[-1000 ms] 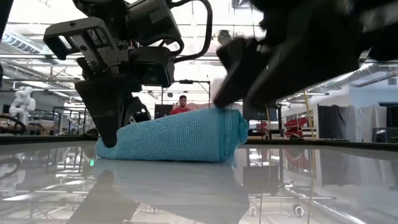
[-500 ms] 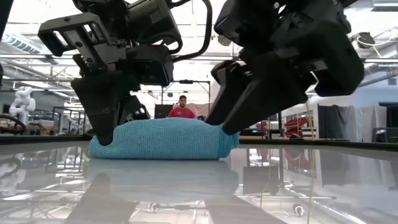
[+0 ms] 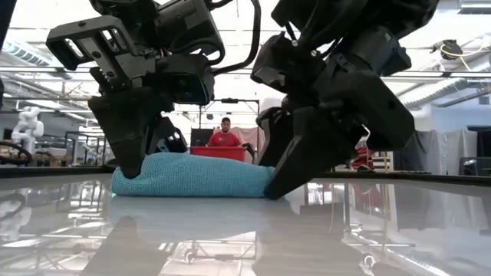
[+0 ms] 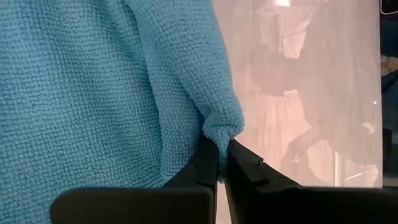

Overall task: Roll towel
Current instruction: Roll the blue microfiber towel

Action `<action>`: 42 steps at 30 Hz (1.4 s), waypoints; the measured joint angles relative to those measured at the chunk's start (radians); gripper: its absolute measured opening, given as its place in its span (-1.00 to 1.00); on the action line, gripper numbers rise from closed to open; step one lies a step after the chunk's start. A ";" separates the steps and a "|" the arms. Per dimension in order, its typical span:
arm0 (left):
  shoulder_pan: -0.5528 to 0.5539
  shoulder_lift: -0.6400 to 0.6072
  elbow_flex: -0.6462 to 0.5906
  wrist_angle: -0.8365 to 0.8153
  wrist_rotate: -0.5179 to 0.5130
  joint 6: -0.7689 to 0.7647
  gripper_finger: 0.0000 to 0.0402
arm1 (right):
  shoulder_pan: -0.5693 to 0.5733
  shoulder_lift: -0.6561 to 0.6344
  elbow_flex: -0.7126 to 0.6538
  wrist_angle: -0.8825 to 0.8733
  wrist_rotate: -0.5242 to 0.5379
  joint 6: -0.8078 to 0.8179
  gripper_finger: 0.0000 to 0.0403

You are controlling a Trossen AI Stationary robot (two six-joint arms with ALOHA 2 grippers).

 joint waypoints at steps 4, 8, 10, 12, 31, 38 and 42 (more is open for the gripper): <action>0.000 0.000 0.000 0.000 0.018 0.000 -0.93 | 0.001 0.017 0.002 0.014 0.012 0.037 0.05; 0.000 -0.001 0.001 -0.001 0.030 -0.008 -0.90 | 0.001 0.018 0.002 0.012 0.027 0.069 -0.05; 0.000 -0.019 0.001 -0.011 0.030 -0.009 -0.85 | -0.005 0.019 0.002 0.008 0.027 0.098 -0.18; 0.000 -0.045 0.001 -0.013 0.029 -0.010 -0.77 | -0.011 0.020 0.003 -0.001 0.022 0.140 -0.36; -0.178 -0.302 -0.004 0.001 -0.413 0.304 -0.32 | -0.097 0.018 -0.002 -0.016 -0.413 0.370 -0.93; -0.240 -0.222 -0.011 0.088 -0.422 0.308 0.08 | -0.125 0.018 -0.003 -0.009 -0.459 0.408 -0.92; -0.252 -0.164 -0.012 0.089 -0.421 0.306 0.28 | -0.134 0.019 -0.003 -0.008 -0.473 0.409 -0.92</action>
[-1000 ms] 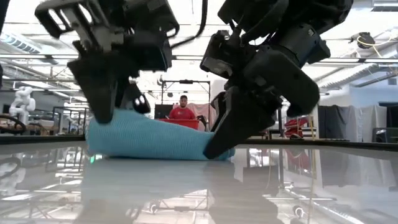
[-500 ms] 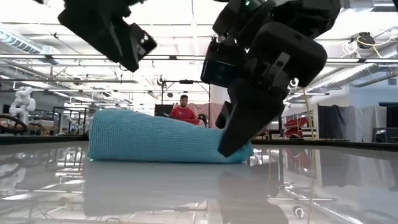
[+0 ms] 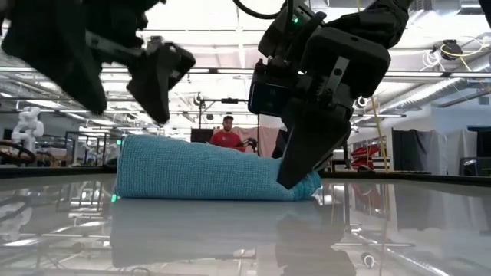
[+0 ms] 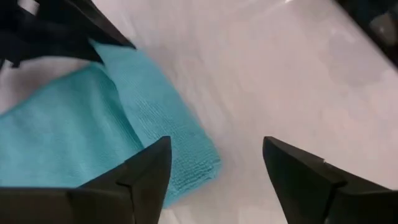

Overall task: Roll towel
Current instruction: Roll the blue microfiber towel

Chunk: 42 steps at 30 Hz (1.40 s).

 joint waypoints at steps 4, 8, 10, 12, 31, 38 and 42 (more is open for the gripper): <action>-0.008 0.053 0.000 0.007 -0.037 0.000 0.30 | 0.000 0.000 0.000 0.001 0.000 0.001 -0.92; -0.011 0.099 0.000 0.008 -0.067 0.000 0.31 | 0.000 0.000 0.000 0.003 0.001 0.013 -0.92; -0.010 0.125 0.000 0.007 -0.074 -0.001 0.31 | 0.000 0.000 0.000 0.003 0.001 0.018 -0.92; -0.010 0.148 0.000 0.011 -0.076 -0.001 0.31 | 0.000 0.000 0.000 0.004 0.002 0.024 -0.92; 0.031 0.164 0.000 0.009 -0.129 -0.292 -0.90 | -0.002 -0.022 0.002 -0.019 -0.046 0.177 -0.92; 0.095 0.163 0.001 0.017 0.045 -0.475 -0.89 | -0.022 -0.031 0.002 -0.030 -0.147 0.349 -0.91; 0.134 0.163 0.001 0.017 0.140 -0.550 -0.91 | -0.022 -0.031 0.003 -0.030 -0.152 0.372 -0.84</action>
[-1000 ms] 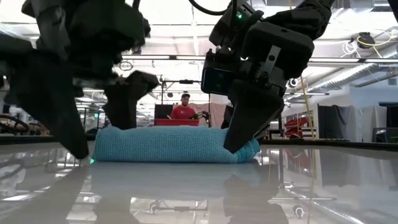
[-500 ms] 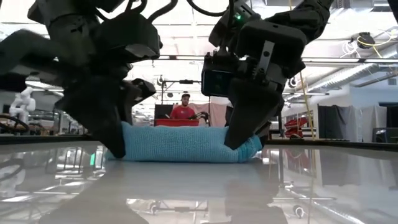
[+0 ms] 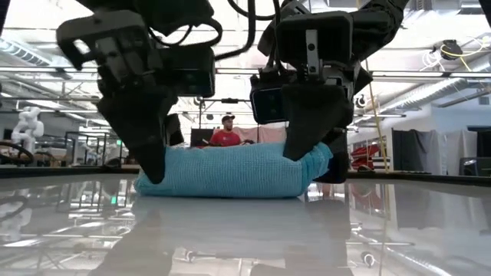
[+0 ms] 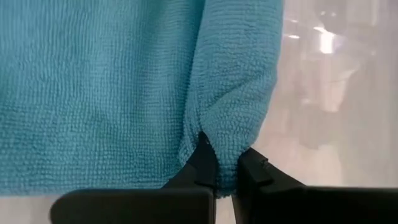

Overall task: Roll towel
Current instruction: Roll the blue microfiber towel

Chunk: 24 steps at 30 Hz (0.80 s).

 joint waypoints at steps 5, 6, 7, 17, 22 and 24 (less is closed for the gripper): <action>0.031 0.000 0.000 -0.004 0.102 -0.046 -0.91 | 0.001 -0.001 0.000 -0.002 -0.007 -0.003 -0.61; 0.036 0.000 -0.001 -0.008 0.111 -0.050 -0.91 | 0.001 -0.001 0.000 -0.004 -0.011 -0.017 -0.56; 0.040 0.000 -0.001 -0.013 0.124 -0.053 -0.91 | 0.003 -0.001 -0.001 -0.005 -0.015 -0.034 -0.50; 0.081 0.000 -0.036 0.056 0.208 -0.062 -0.91 | 0.056 -0.135 -0.003 -0.067 0.225 -0.311 -0.14; 0.111 0.000 -0.068 0.132 0.243 -0.093 -0.91 | 0.106 -0.183 -0.001 -0.140 0.385 -0.456 -0.13; 0.121 0.000 -0.080 0.157 0.261 -0.105 -0.91 | 0.130 -0.184 -0.001 -0.144 0.415 -0.502 -0.13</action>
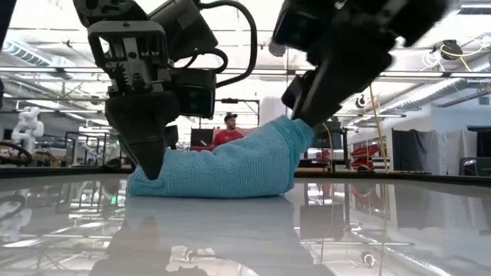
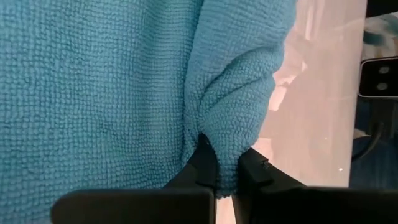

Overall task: Roll towel
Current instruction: Roll the blue microfiber towel

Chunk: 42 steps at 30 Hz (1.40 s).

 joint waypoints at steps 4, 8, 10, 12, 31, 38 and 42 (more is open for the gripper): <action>0.010 0.000 -0.012 0.025 0.024 0.000 -0.91 | 0.056 0.002 0.000 -0.009 0.074 -0.100 -0.13; 0.012 0.000 -0.013 0.026 0.045 0.017 -0.91 | 0.095 0.005 0.000 -0.015 0.188 -0.135 -0.16; 0.012 0.000 -0.013 0.024 0.052 0.026 -0.90 | 0.103 0.005 0.000 -0.024 0.213 -0.134 -0.18; 0.011 0.000 -0.013 0.024 0.061 0.026 -0.90 | 0.111 0.005 0.000 -0.056 0.225 -0.130 -0.19; 0.011 0.000 -0.012 0.024 0.099 0.036 -0.88 | 0.171 0.025 0.001 0.075 0.301 -0.382 -0.25; 0.011 -0.001 -0.012 0.025 0.102 0.035 -0.88 | 0.145 0.065 0.001 0.137 0.316 -0.426 -0.12; 0.011 -0.001 -0.012 0.025 0.104 0.034 -0.88 | 0.139 0.076 0.001 0.155 0.317 -0.430 -0.02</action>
